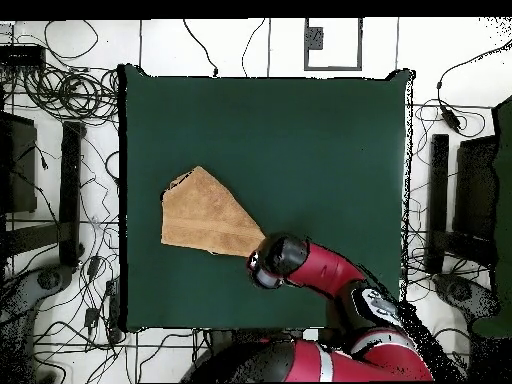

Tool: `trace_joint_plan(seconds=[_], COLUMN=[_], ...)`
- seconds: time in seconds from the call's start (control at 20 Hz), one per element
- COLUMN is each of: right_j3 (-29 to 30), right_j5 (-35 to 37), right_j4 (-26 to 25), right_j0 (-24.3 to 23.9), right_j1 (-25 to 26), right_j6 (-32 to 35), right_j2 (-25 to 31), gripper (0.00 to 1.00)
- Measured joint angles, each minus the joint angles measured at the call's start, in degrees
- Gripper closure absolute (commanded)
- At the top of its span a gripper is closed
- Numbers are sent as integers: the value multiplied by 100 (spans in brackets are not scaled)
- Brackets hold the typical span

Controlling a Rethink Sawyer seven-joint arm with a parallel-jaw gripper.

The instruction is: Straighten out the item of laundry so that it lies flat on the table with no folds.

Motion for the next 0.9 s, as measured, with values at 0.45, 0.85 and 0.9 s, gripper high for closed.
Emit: trace_joint_plan(seconds=[0.45, 0.85, 0.9], right_j3=[299, 435, 450], right_j5=[-1430, -1577, -1578], right_j4=[0, -1, -1], right_j0=[-162, -795, -871], right_j1=[-72, -91, -90], right_j6=[0, 0, 0], right_j2=[114, 549, 607], gripper=[0, 0, 0])
